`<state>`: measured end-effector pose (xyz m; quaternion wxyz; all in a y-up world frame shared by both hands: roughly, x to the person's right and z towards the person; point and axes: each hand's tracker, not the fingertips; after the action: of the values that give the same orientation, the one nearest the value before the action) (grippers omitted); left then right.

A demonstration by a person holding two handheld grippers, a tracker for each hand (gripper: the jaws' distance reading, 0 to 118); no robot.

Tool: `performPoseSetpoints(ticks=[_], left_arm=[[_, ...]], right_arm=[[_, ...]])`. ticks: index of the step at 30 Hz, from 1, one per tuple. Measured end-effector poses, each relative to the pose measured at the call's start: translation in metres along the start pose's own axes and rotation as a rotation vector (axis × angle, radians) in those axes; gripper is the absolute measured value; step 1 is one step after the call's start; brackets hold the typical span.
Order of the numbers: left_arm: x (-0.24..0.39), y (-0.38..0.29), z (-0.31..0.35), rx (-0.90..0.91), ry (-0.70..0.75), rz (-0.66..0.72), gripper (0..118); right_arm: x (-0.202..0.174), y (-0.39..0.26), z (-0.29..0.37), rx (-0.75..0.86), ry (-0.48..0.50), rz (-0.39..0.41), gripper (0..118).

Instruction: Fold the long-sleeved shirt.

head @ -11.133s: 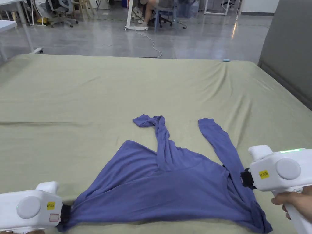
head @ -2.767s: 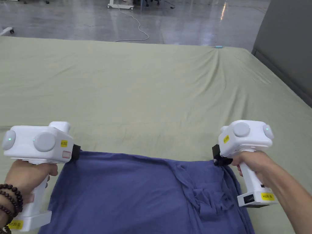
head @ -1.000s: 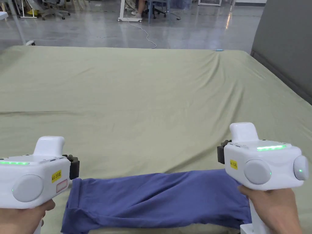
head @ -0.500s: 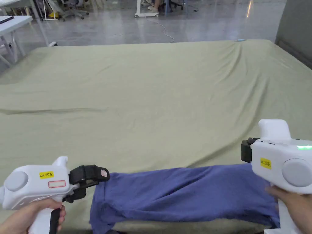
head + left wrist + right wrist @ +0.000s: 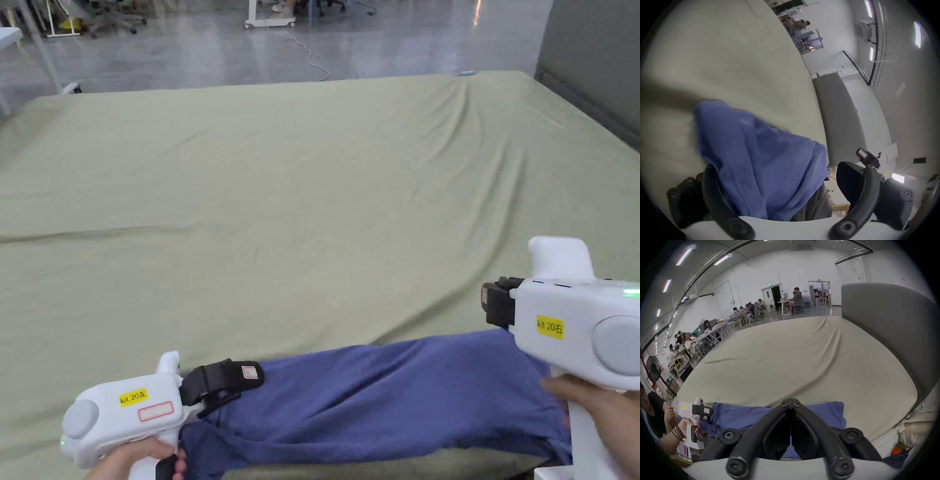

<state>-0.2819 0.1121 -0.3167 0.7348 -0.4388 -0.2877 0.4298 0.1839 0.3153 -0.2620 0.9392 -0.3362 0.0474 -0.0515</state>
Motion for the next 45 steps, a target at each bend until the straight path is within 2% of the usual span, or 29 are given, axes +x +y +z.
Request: performPoseSetpoints(ticks=[2,3,4,5,6,7,8,9,15,17,25,27,32,36,41,45], left_arm=[[0.007,0.003,-0.003,-0.032,0.038,-0.054,113],[0.009,0.004,0.002,-0.051,0.087,-0.089,107],[0.011,0.005,0.009,-0.052,0.18,-0.131,71],[0.01,0.007,0.013,-0.037,0.292,-0.155,11],[0.005,0.006,0.015,-0.054,0.38,-0.135,0],[-0.001,0.005,0.023,-0.033,0.223,-0.06,0],[0.001,0.003,0.028,0.0,0.194,-0.056,0],[0.006,0.002,0.034,0.036,0.245,-0.108,0],[0.025,0.012,0.094,0.1,0.261,-0.114,0],[0.03,0.017,0.119,0.137,0.337,-0.15,0],[0.023,0.035,0.196,0.265,0.514,-0.087,0],[0.026,0.035,0.196,0.233,0.471,-0.071,0],[0.081,0.026,0.164,0.184,0.27,-0.149,0],[0.146,0.024,0.104,0.071,0.109,-0.257,0],[0.198,0.018,-0.002,-0.076,0.046,-0.285,0],[0.212,0.012,-0.101,-0.174,0.078,-0.279,0]], right_arm=[[0.002,0.002,0.001,0.003,-0.01,-0.007,0],[0.003,0.002,0.001,0.002,-0.013,-0.012,0],[0.004,0.002,0.001,0.001,-0.016,-0.015,0],[0.005,0.002,0.001,-0.002,-0.018,-0.016,0],[0.004,0.002,0.001,-0.007,-0.019,-0.019,0],[0.005,0.002,0.001,-0.01,-0.021,-0.023,0],[0.005,0.002,0.0,-0.01,-0.022,-0.026,0],[0.004,0.003,0.0,-0.009,-0.021,-0.028,0],[0.001,0.006,0.0,-0.001,-0.011,-0.029,0],[0.0,0.007,-0.002,0.0,0.001,-0.033,0],[-0.005,0.005,-0.008,-0.011,0.02,-0.028,0],[-0.005,0.005,-0.007,-0.01,0.024,-0.03,0],[-0.006,0.003,-0.009,-0.014,0.028,-0.024,0],[-0.004,0.002,-0.009,-0.019,0.024,-0.019,0],[0.006,0.001,-0.006,-0.009,0.011,-0.038,0],[0.02,-0.001,-0.007,-0.01,-0.009,-0.059,0]])
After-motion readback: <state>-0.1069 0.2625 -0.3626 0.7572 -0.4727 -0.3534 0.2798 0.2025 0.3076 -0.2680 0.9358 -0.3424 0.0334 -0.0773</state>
